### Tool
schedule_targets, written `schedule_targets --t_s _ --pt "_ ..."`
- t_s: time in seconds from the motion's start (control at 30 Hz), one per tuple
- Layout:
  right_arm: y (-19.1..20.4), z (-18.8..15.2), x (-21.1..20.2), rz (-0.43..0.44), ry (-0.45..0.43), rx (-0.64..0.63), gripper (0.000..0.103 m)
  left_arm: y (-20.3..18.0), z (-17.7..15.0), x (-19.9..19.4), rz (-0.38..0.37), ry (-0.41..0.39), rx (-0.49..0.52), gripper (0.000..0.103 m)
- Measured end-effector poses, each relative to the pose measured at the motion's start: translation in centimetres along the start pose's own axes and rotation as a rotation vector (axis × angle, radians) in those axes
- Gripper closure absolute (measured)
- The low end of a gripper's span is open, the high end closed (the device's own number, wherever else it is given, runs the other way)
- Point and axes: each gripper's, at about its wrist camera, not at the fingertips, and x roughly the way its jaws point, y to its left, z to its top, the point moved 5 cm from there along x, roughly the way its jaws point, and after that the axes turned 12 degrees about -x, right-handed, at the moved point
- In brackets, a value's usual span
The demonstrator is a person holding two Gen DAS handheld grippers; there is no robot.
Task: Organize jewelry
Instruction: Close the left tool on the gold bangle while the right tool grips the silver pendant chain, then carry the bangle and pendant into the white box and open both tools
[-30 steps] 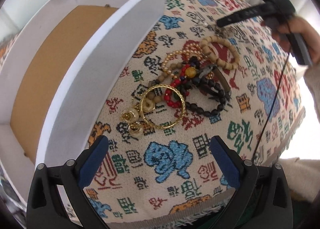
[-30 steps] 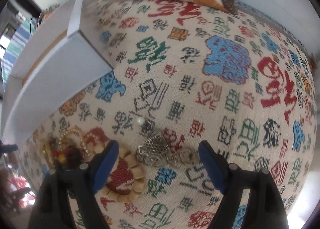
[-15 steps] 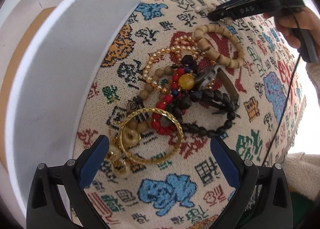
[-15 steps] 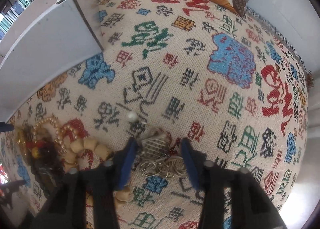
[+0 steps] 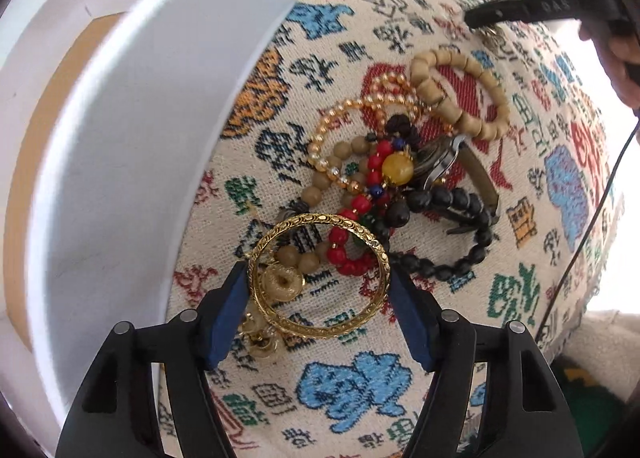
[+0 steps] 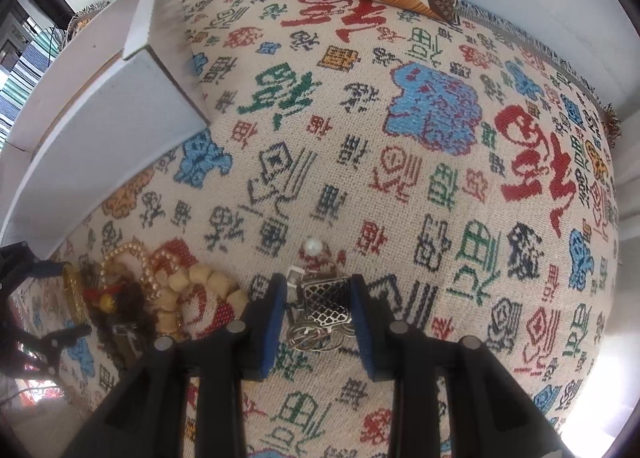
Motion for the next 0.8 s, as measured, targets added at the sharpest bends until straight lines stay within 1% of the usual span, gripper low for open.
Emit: schedule_targets --t_s 0.07,0.27,0.43,0.53,0.63,0.73,0.8 --pt "0.1 -0.3 -1.5 0.002 -0.009 0.002 0.071 0.1 0.1 -1.2 -0.017 0.000 -0.038 0.033" --pt "1.9 -0.9 -6.8 0.006 -0.048 -0.034 0.071 0.5 -0.1 -6.8 -0.067 -0.021 -0.143 0.033" --pt "5.3 -0.1 -12.6 0.020 -0.127 -0.094 0.071 1.8 -0.9 -12.8 -0.099 -0.091 -0.229 0.033" --pt "8.1 2.5 -14.3 0.036 -0.184 -0.127 0.071 3.5 -1.2 -16.2 -0.103 -0.149 -0.278 0.033" --pt "10.5 4.5 -16.2 0.063 -0.239 -0.159 0.071 6.4 -2.2 -19.8 -0.076 -0.222 -0.323 0.033" --pt "14.0 6.8 -17.9 0.100 -0.289 -0.199 0.071 9.7 -2.9 -22.1 -0.051 -0.277 -0.384 0.033" --pt "16.2 8.1 -18.6 0.124 -0.308 -0.224 0.071 12.2 -3.5 -23.0 -0.038 -0.303 -0.433 0.033"
